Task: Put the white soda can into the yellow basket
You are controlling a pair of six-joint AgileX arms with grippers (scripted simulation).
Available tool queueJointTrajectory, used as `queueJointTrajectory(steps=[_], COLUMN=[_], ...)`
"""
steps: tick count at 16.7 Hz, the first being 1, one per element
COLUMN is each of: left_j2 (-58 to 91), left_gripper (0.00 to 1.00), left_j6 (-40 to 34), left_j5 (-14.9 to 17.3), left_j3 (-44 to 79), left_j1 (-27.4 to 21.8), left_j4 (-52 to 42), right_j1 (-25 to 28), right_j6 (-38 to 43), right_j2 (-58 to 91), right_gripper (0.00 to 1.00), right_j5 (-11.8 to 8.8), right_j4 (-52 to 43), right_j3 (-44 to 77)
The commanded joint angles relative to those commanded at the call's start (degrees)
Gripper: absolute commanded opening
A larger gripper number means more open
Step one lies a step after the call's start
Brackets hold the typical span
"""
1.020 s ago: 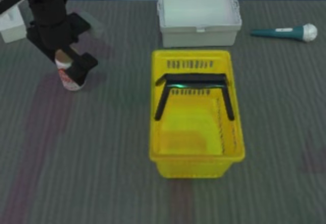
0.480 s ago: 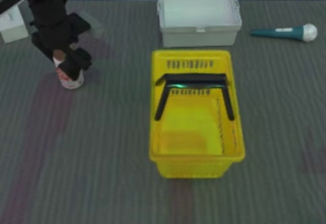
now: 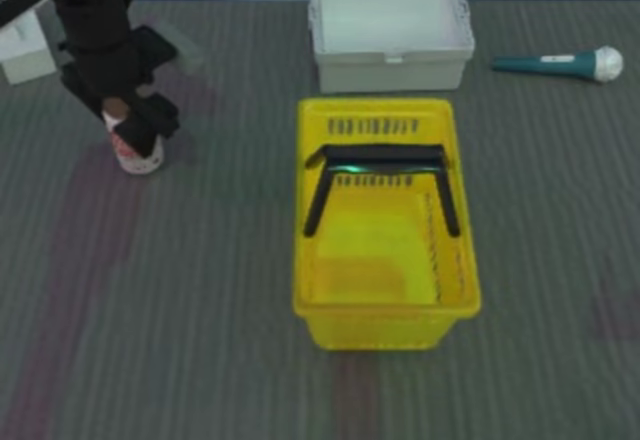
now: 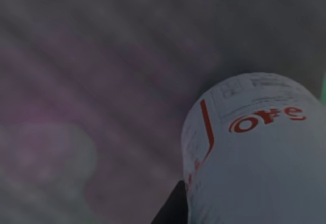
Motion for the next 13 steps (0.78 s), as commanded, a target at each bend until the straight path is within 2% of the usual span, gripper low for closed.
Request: queueJointTrajectory(steps=[5, 7, 10, 13], left_j2=[-0.02, -0.20, -1.12, -2.99], left_gripper=[0.00, 0.00, 0.00, 0.00], left_j6=[0.09, -0.53, -2.84, -6.51], left_j5=[-0.02, 1.25, 6.27, 14.20], left_j3=[0.01, -0.81, -3.92, -8.80], left_j1=[-0.15, -0.30, -1.00, -2.11], left_j4=[0.00, 1.54, 8.18, 19.83], right_j1=[0.00, 0.00, 0.00, 0.00], right_j6=[0.00, 0.00, 0.00, 0.00], right_j2=[0.00, 0.00, 0.00, 0.00], right_gripper=[1.00, 1.00, 1.00, 1.00], right_j5=[0.00, 0.00, 0.00, 0.00], right_j4=[0.00, 0.00, 0.00, 0.00], right_j3=[0.00, 0.00, 0.00, 0.00])
